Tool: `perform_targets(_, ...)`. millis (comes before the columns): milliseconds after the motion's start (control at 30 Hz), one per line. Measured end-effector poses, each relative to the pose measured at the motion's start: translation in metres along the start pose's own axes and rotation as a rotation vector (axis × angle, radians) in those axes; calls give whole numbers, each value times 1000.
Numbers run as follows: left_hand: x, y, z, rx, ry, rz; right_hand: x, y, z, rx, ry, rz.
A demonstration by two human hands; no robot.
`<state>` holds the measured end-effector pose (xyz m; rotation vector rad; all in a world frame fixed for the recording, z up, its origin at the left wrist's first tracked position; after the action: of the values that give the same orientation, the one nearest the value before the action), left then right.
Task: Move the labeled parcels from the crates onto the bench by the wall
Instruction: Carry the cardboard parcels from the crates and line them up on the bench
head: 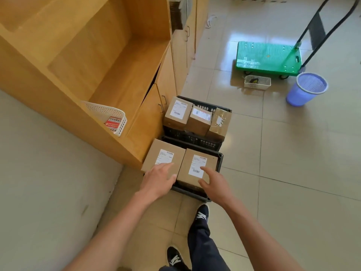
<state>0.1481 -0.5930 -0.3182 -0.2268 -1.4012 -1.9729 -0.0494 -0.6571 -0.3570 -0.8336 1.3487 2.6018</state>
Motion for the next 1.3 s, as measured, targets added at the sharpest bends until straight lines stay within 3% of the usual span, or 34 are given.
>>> perform_targets(233,-46,-22,-92,-17,128,121,20,-36,-93,-134,-53,-31)
perform_targets(567,-196,-99,-209,-6,311,168,66,-181,-204,-326,-166,-100)
perform_targets(867,-292,-150,-285,-15,372,171,83,-275,-287,-314,-154,-106)
perform_targets(1067,-319,-159,-311,10,421,193,77,-302,-324,-241,-224,-215)
perform_targets(1300,-346,-168,-325,56,529,381,84,-335,-339,-260,-294,-340)
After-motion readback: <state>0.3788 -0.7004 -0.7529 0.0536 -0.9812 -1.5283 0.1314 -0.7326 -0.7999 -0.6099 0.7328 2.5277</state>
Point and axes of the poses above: each hand's wrist, its own z-axis away from the middle knuckle, its own y-axis out of the back of the hand, x = y × z, the point moved 6 cm from there along -z, towards the middle knuckle, and after that the axes turned 9 degrees about z, right-handed, at the moved point
